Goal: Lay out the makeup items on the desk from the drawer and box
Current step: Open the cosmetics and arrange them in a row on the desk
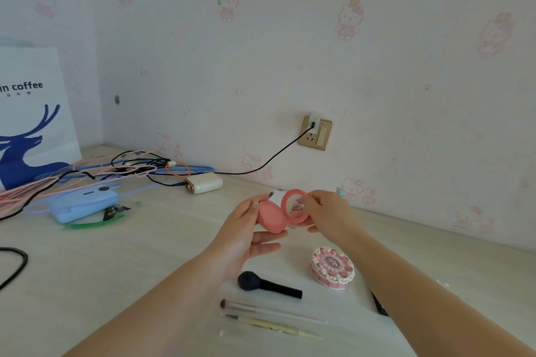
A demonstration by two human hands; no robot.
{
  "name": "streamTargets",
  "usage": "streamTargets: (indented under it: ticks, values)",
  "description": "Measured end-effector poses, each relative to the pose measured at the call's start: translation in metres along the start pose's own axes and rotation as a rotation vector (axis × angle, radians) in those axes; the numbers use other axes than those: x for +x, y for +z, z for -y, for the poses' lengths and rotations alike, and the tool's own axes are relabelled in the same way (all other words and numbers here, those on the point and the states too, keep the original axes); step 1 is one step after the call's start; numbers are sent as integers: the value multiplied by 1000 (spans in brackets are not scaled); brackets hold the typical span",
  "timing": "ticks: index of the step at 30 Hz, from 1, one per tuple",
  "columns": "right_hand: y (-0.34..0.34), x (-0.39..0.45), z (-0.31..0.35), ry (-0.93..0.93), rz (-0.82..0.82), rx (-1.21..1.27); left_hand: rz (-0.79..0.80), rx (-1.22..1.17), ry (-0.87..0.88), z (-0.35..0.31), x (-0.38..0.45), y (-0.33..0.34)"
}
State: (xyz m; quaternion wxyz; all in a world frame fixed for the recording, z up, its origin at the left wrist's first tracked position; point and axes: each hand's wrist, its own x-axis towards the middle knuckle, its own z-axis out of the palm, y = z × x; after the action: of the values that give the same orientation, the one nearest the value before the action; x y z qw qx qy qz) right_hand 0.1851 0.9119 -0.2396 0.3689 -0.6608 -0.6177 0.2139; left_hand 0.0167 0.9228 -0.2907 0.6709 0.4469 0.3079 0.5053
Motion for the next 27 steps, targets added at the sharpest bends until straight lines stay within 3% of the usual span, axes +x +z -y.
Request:
streamTargets:
  ticks: [4,8,13,19,24,27]
  values:
    - [3,1,-3,50,39,108,37,254,39,-2,0,-6]
    - [8,3,-10,86,49,205,8,726,283,2,9,-15]
    - [14,11,-26,207,100,324,57,947,427,9,22,-28]
    - [30,22,-43,177,148,175,87,1389,261,23,41,-43]
    - [42,32,-47,191,189,178,117,1341,181,26,45,-50]
    - [47,37,-53,185,204,127,131,1428,98,32,48,-56]
